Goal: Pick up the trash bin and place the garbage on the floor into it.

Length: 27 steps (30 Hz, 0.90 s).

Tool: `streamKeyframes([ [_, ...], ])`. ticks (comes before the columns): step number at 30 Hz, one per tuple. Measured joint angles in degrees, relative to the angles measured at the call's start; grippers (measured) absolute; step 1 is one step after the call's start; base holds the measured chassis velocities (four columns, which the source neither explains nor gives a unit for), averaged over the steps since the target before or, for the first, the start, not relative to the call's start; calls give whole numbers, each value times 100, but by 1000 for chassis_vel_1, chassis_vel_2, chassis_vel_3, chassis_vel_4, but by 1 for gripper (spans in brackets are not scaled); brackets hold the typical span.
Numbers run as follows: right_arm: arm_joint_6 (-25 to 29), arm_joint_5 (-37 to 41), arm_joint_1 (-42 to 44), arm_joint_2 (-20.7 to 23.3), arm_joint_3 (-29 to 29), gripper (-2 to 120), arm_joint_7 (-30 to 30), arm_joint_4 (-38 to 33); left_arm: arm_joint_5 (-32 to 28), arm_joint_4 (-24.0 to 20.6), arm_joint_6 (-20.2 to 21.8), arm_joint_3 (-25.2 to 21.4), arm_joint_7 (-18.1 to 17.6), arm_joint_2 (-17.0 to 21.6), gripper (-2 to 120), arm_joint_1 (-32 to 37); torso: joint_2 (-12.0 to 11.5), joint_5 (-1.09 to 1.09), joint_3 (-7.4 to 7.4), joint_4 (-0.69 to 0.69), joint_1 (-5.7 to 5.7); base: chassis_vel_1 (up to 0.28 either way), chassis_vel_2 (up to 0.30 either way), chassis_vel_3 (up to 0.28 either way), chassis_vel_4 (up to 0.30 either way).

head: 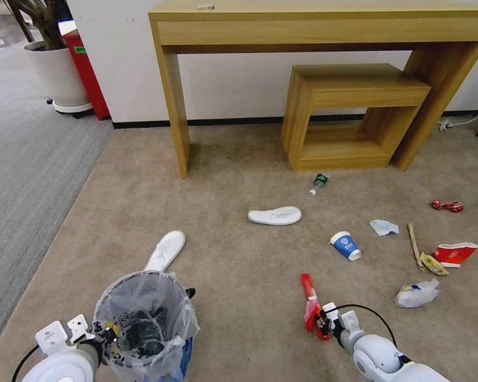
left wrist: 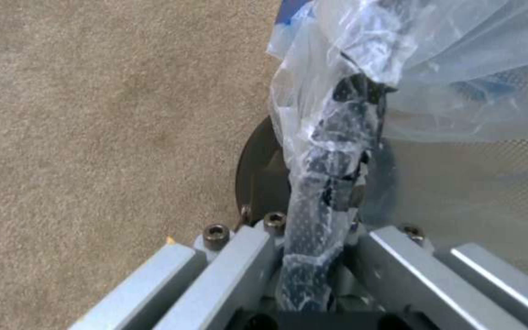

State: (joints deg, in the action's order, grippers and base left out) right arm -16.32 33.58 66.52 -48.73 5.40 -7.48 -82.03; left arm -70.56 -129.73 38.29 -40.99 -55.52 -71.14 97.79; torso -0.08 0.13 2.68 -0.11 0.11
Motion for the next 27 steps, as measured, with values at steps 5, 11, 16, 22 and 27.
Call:
streamKeyframes([
  [5, 28, -5, 23, 3, -25, 0, -13, -9, 8, 6, -2, 13, 4, -4, 0, -9, 0, 1, 0, 0, 0, 0, 0, 0, 0],
  [11, 160, -28, 88, 2, -68, 0, -13, -8, 9, 13, -2, 24, 5, 6, 0, -15, 0, 1, 0, 0, 0, 0, 0, 0, 0],
  [16, 383, -100, 165, 26, -152, 0, 17, -25, 9, 45, -3, 23, 8, 41, 0, -11, 0, 2, 0, 1, 0, 0, 0, 0, 0],
  [22, 558, -141, 237, 75, -260, 0, 73, -84, 27, 59, -3, 34, 12, 48, 0, -11, 0, 2, -1, 1, 0, 0, 0, 0, 0],
  [27, 1024, -162, 285, 289, -540, 0, 389, -274, 30, 31, 7, 49, 25, 97, 0, 30, 0, -1, 0, 0, 0, 0, 0, 0, 0],
])
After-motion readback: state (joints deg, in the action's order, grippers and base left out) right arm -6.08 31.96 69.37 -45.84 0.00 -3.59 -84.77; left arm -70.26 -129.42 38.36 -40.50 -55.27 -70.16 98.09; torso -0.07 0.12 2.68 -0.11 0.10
